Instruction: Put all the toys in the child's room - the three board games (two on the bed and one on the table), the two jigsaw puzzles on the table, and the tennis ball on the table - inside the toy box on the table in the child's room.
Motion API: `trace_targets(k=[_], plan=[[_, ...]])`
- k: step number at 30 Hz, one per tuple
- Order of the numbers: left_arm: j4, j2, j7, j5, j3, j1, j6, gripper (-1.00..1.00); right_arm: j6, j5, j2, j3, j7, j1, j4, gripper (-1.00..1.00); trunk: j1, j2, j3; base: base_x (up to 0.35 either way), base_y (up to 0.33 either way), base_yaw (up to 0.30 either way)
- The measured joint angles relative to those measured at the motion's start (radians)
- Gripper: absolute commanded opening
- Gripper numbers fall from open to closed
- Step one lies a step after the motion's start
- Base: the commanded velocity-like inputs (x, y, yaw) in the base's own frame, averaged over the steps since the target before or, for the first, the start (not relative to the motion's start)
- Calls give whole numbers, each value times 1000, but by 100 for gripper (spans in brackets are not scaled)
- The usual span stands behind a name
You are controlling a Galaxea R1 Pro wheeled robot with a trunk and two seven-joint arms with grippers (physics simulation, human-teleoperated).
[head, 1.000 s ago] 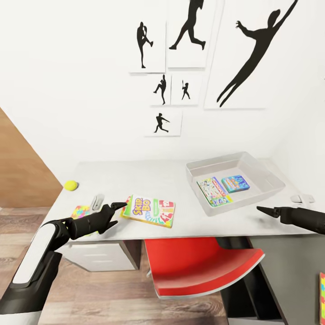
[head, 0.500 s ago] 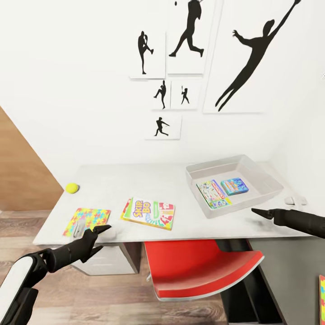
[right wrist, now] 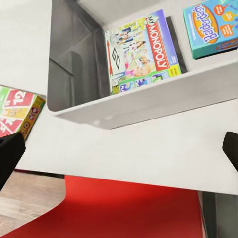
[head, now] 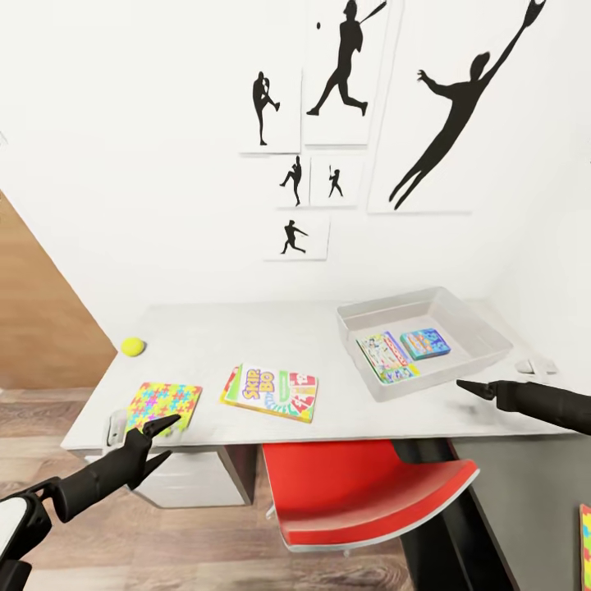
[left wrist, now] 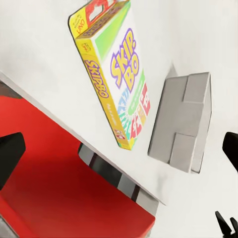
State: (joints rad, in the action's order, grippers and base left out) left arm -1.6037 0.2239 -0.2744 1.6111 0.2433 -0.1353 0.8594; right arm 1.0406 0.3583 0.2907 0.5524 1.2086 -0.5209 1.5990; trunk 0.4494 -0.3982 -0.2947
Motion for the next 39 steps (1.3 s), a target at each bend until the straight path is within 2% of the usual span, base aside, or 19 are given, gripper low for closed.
trace_targets(k=[4,7,22,39], plan=[[10,4,29,-42,7,7,-2,100,0,1,-2,-1,-1,0,0,100,0,0,6,0,0,0],[17,5,35,-53,10,9,-3,100,0,1,-9,-1,-1,0,0,100,0,0,11,0,0,0],[25,7,40,-66,12,11,-6,100,0,3,-27,-2,-6,1,-1,100,0,0,36,0,0,0],[26,7,39,-70,12,12,-7,100,0,3,-31,-2,-7,1,-1,100,0,0,63,0,0,0]])
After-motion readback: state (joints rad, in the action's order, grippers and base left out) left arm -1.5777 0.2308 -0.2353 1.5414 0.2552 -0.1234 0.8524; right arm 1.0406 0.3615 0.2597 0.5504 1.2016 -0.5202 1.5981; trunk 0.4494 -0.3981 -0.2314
